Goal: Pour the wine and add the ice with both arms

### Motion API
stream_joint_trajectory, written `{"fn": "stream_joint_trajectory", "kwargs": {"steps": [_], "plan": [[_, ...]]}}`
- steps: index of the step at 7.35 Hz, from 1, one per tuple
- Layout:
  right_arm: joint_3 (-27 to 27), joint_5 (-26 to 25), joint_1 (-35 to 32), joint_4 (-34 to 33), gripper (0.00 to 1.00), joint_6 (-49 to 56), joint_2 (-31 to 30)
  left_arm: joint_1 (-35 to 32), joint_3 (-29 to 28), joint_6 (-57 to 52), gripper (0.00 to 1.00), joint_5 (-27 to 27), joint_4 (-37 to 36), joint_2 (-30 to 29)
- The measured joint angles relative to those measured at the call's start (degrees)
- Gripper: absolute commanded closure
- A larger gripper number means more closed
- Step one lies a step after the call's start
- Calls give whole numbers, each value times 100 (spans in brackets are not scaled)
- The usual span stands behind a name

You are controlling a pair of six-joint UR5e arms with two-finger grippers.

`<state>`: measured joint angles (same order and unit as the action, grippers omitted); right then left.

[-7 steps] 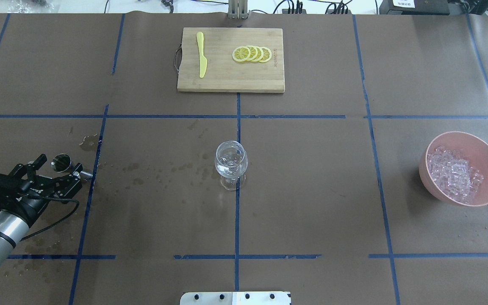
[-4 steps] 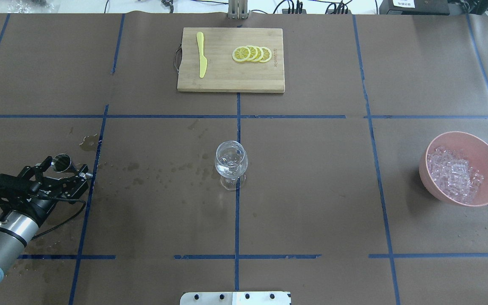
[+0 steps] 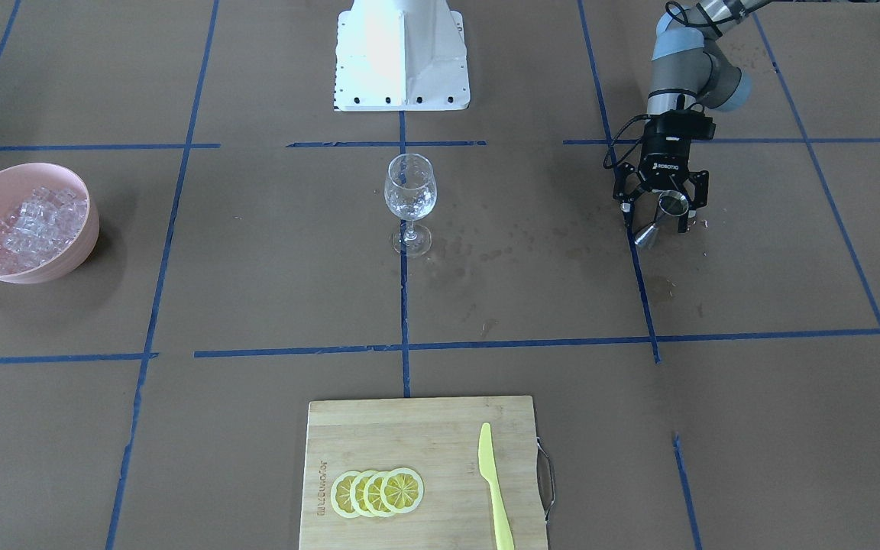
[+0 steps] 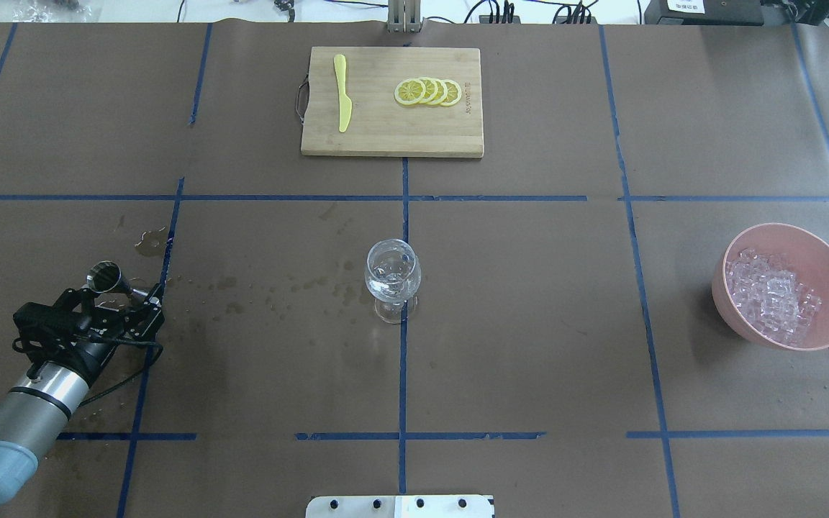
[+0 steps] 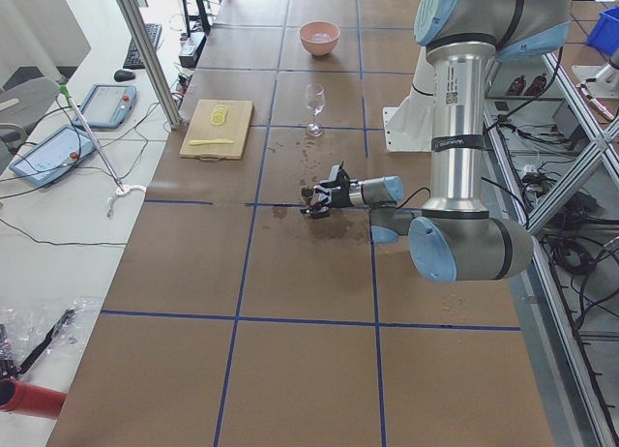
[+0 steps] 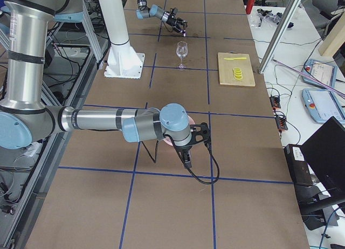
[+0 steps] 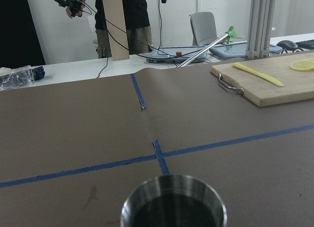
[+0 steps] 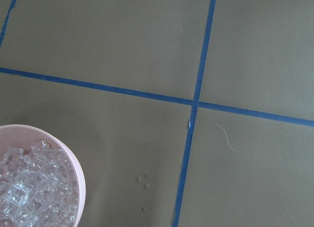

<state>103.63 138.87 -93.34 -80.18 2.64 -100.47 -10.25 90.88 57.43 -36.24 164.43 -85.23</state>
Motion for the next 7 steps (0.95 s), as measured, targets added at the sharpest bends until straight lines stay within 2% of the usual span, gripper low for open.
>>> {"fn": "stream_joint_trajectory", "kwargs": {"steps": [1,3,7], "plan": [[0,0,0,1,0,0,1,59,-22,100,36,35,1,-1],[4,0,0,1,0,0,2,153,-50,258,45,143,1,9],[15,0,0,-2,0,0,1,172,-61,387,44,368,156,67]]}}
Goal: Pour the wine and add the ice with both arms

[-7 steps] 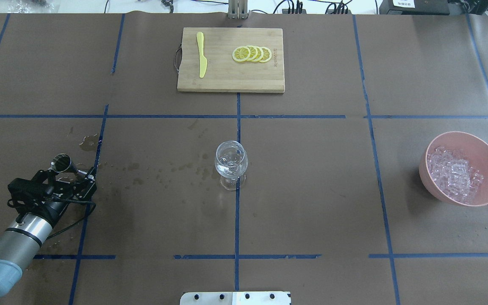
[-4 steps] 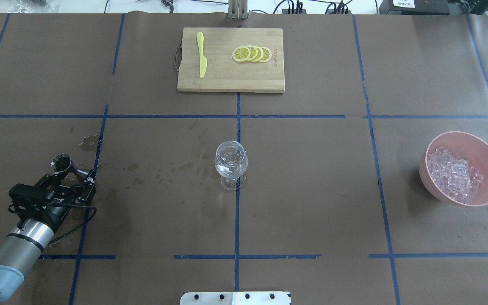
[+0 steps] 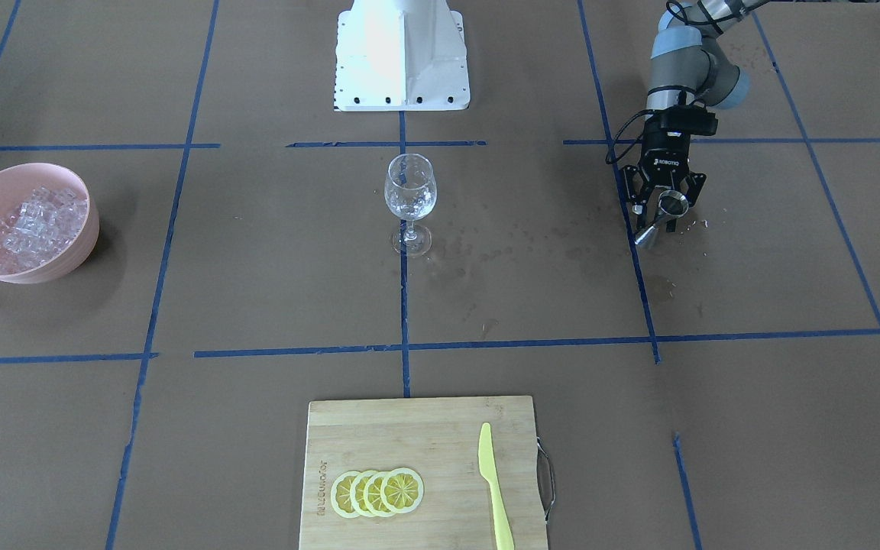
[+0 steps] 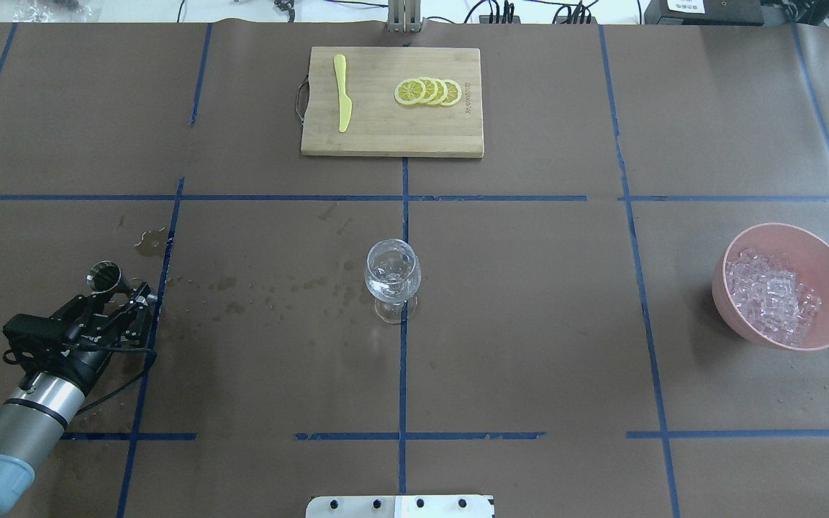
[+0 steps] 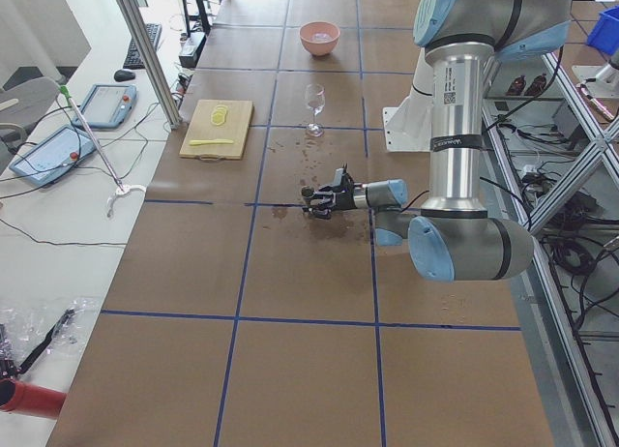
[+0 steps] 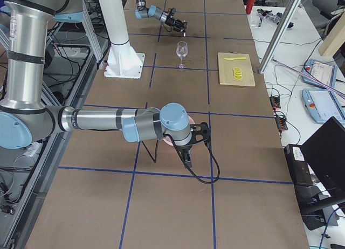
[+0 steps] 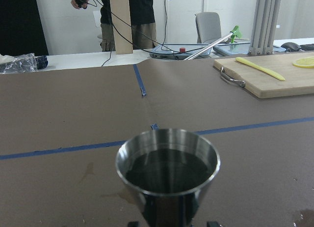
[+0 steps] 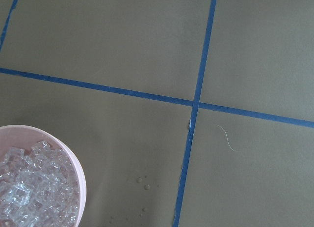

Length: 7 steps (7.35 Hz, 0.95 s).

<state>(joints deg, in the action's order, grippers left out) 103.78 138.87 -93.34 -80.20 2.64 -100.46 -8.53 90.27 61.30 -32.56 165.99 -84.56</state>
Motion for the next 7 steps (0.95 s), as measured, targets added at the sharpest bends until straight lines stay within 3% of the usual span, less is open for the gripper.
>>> {"fn": "stream_joint_trajectory", "kwargs": {"steps": [2,3,7], "plan": [[1,0,0,-1,0,0,0,1,2,4,45,121,44,7],[-3,0,0,0,0,0,0,4,-1,7,51,164,47,9],[-4,0,0,0,0,0,0,25,-70,13,51,197,47,4]]}}
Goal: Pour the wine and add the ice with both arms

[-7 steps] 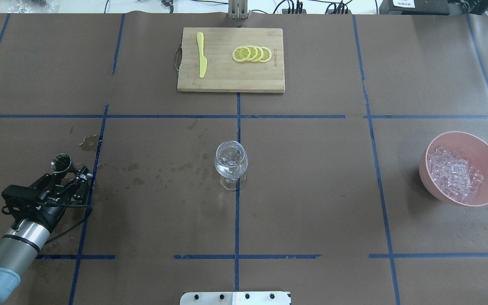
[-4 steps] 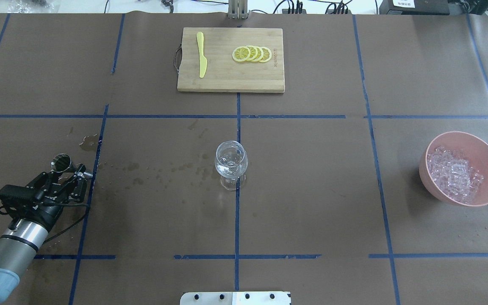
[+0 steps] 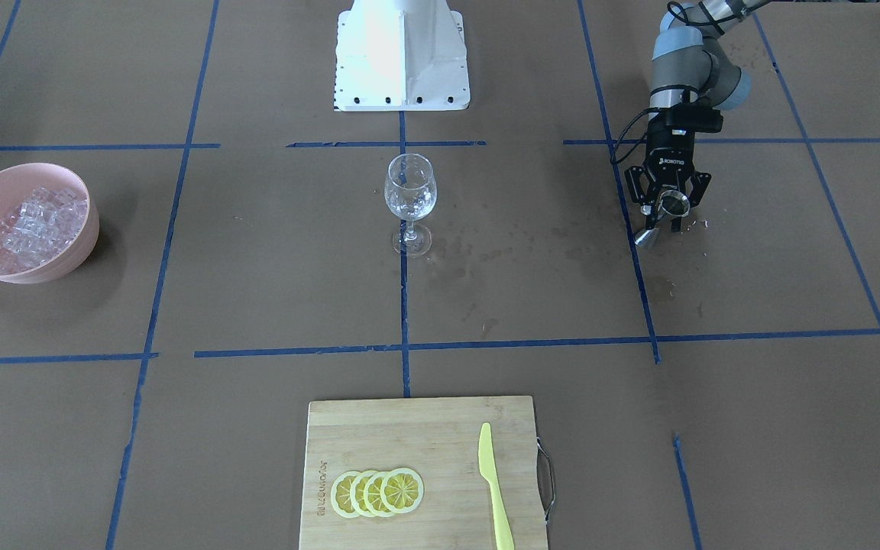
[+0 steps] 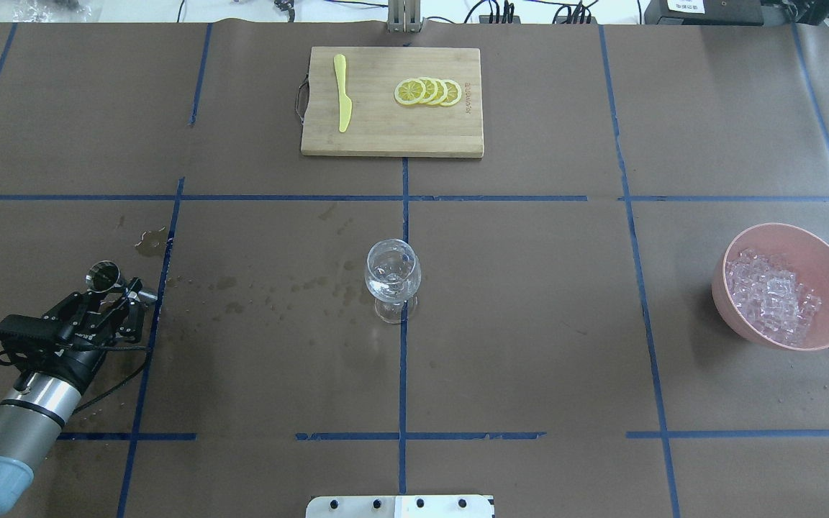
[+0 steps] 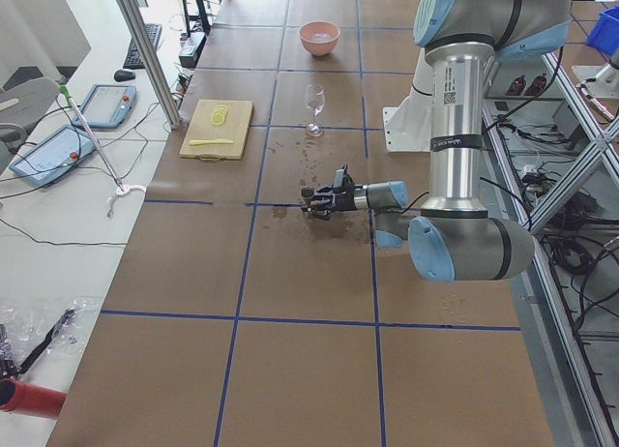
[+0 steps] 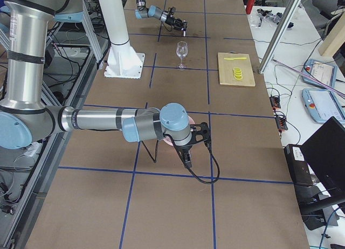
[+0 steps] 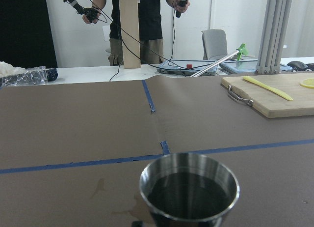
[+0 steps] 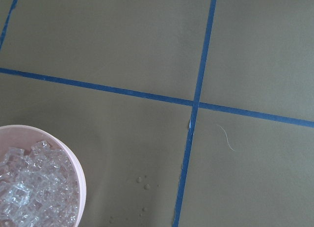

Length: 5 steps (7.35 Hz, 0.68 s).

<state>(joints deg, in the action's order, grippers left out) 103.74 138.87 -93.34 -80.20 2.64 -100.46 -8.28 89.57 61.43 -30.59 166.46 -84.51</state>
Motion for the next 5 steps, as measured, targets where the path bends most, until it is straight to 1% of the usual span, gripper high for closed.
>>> {"fn": "stream_joint_trajectory", "kwargs": {"steps": [3,4,5], "plan": [[-2,0,0,2,0,0,0,70,-9,0,51,0,0,-9],[-1,0,0,2,0,0,0,84,-9,0,58,0,0,-9],[2,0,0,0,0,0,0,90,-9,0,69,0,2,-7]]}}
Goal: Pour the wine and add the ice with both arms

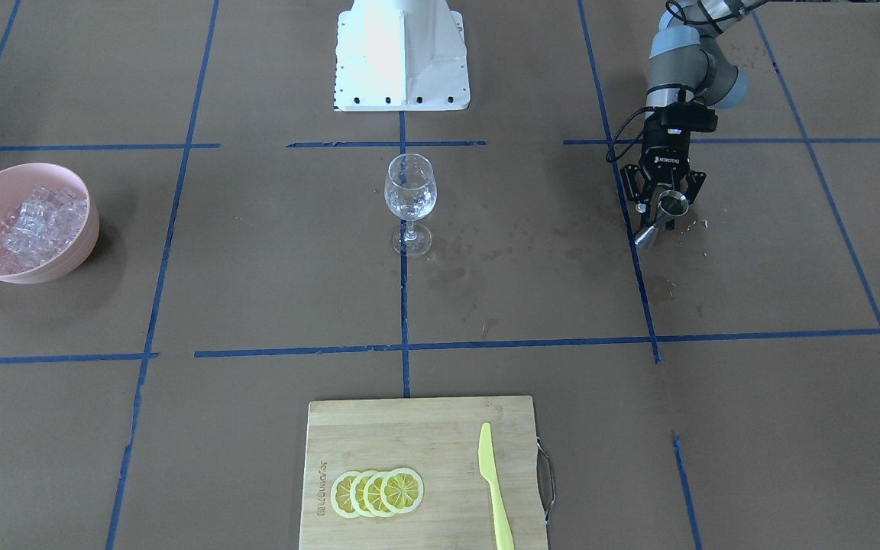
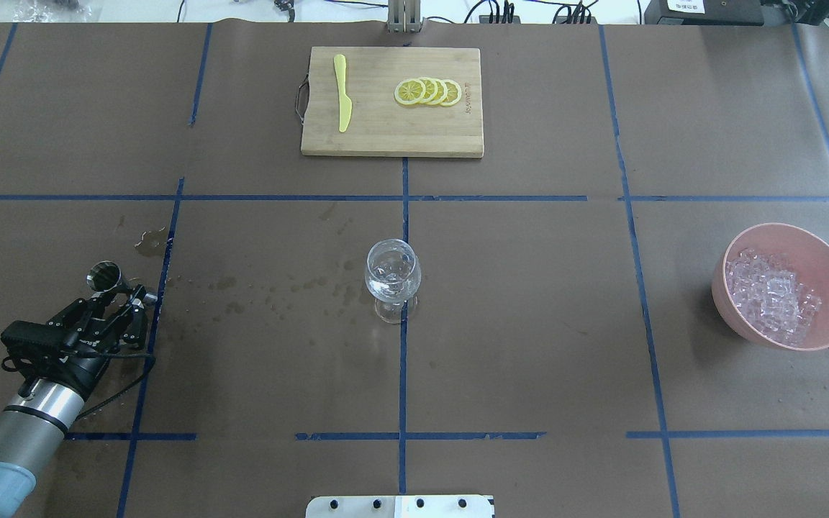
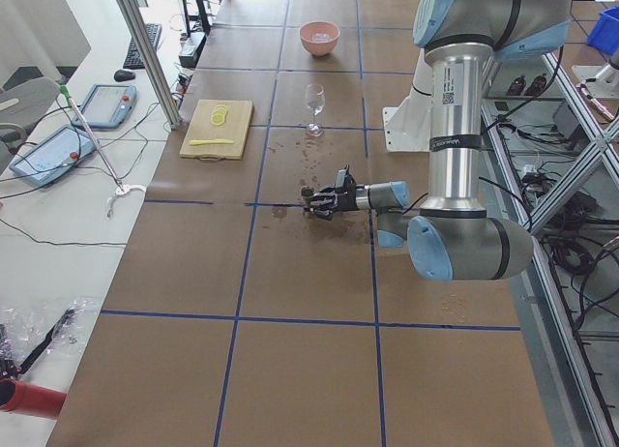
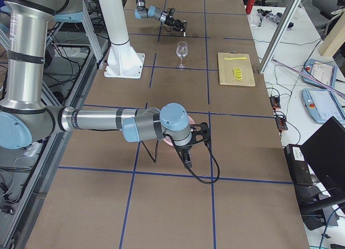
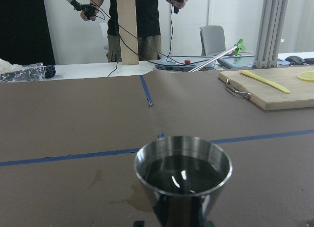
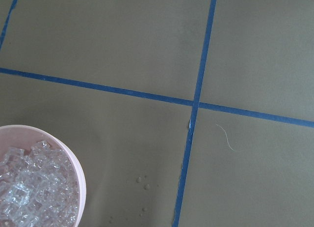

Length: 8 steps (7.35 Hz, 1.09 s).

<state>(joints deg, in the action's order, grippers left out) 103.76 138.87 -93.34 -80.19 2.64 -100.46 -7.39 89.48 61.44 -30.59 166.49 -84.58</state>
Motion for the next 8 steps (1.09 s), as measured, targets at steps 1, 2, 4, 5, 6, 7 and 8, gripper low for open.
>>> {"fn": "stream_joint_trajectory", "kwargs": {"steps": [1,2,4,5,6,7,8], "plan": [[3,0,0,0,0,0,-1,0,0,0,80,0,4,2],[3,0,0,-1,0,0,-5,1,1,0,82,2,15,3],[9,0,0,1,0,0,-8,-1,20,-6,86,10,84,9],[11,0,0,0,0,0,-8,-5,37,-10,92,42,121,16],[12,0,0,1,0,0,-9,-7,51,-31,100,114,248,23],[13,0,0,3,0,0,-9,-11,53,-91,100,171,457,26],[13,0,0,2,0,0,-9,-12,35,-171,100,197,727,24]]}}
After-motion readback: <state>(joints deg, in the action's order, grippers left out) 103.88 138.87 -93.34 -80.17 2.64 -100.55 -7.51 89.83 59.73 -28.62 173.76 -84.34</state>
